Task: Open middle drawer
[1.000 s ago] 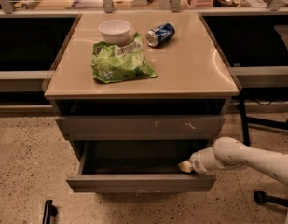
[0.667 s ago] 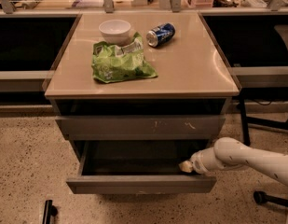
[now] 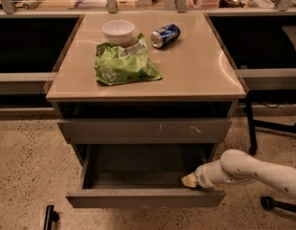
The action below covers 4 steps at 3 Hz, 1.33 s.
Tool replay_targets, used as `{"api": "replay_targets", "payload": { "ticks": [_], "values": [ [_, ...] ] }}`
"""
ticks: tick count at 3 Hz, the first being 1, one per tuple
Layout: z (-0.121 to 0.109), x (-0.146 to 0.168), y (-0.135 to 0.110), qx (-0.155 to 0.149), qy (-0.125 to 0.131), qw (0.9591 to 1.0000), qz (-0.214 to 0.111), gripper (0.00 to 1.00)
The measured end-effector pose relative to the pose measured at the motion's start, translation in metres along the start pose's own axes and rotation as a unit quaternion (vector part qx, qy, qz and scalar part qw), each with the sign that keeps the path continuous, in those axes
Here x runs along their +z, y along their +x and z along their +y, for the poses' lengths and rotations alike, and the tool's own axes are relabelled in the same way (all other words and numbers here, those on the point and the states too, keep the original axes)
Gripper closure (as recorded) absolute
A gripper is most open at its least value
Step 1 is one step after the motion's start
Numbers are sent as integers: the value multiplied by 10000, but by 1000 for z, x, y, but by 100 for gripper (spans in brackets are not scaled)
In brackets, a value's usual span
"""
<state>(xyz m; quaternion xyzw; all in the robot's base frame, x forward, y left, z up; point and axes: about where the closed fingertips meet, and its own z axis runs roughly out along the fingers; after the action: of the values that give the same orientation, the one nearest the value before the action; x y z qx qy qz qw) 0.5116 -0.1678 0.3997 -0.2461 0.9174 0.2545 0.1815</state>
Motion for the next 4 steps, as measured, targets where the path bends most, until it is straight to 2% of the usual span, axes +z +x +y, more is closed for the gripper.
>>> {"api": "replay_targets", "payload": {
  "ticks": [1, 2, 3, 4],
  "values": [
    [15, -9, 13, 14, -27, 9999, -164, 100],
    [30, -39, 6, -37, 245, 9972, -700, 100],
    [50, -92, -6, -234, 838, 9855, -1454, 100],
    [66, -145, -11, -282, 1432, 9673, -2074, 100]
  ]
}}
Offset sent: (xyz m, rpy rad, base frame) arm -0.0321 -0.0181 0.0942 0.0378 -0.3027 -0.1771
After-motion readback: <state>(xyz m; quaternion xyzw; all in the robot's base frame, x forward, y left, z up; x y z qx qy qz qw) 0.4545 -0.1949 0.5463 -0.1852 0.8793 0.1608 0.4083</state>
